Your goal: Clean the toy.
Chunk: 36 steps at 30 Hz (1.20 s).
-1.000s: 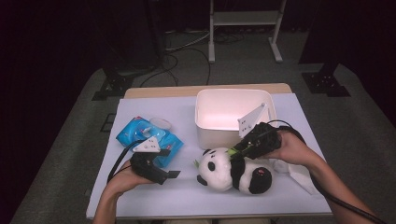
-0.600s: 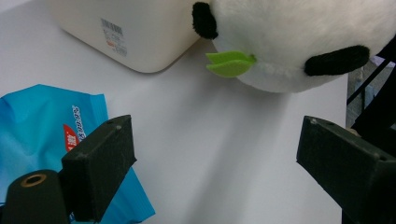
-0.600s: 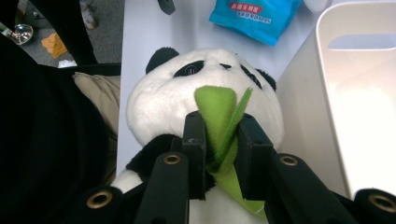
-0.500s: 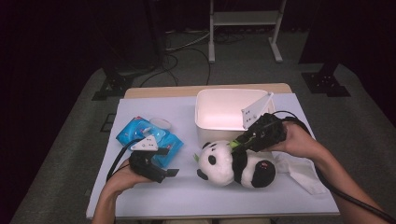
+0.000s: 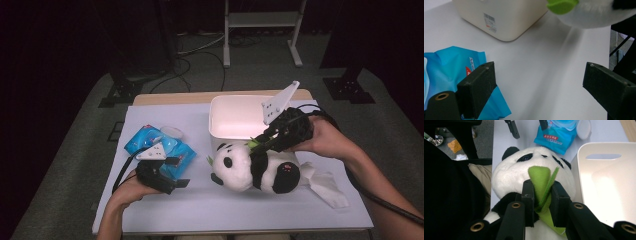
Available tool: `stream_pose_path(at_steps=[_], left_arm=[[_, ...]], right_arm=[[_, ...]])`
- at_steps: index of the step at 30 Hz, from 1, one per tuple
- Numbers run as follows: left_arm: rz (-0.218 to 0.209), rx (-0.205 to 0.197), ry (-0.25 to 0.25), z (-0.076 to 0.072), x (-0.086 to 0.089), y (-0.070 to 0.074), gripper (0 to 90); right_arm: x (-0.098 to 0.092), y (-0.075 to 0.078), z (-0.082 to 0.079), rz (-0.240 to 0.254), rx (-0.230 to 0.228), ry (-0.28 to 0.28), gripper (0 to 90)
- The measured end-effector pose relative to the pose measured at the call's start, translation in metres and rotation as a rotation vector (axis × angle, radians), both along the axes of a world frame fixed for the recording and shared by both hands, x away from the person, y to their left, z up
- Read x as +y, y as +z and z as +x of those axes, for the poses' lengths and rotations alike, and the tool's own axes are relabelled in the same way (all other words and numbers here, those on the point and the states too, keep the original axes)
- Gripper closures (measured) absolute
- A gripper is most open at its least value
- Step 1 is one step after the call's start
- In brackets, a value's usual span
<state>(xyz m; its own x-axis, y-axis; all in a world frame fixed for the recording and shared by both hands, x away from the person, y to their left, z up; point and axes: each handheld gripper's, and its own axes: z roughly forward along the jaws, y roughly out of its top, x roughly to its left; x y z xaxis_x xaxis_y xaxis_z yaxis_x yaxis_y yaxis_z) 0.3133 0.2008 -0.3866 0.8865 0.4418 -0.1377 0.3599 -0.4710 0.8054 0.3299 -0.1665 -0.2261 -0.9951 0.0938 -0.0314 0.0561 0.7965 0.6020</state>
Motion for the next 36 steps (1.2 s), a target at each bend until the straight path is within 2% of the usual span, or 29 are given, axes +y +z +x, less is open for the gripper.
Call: stream_pose_path(at_steps=[8,19,29,36], left_arm=[[0.001,0.013,0.006,0.001,0.000,-0.003,10.7],[-0.004,0.012,0.011,0.002,0.003,-0.002,10.7],[-0.004,0.025,0.003,0.004,0.002,-0.006,10.7],[-0.001,0.023,0.005,0.004,0.004,-0.006,10.7]], right_arm=[[-0.001,0.015,0.002,-0.011,-0.010,0.009,75.0],[-0.002,0.039,0.006,-0.015,-0.051,0.003,75.0],[-0.004,0.066,0.017,-0.008,-0.084,-0.009,75.0],[-0.003,0.075,0.026,-0.014,-0.081,-0.011,75.0]])
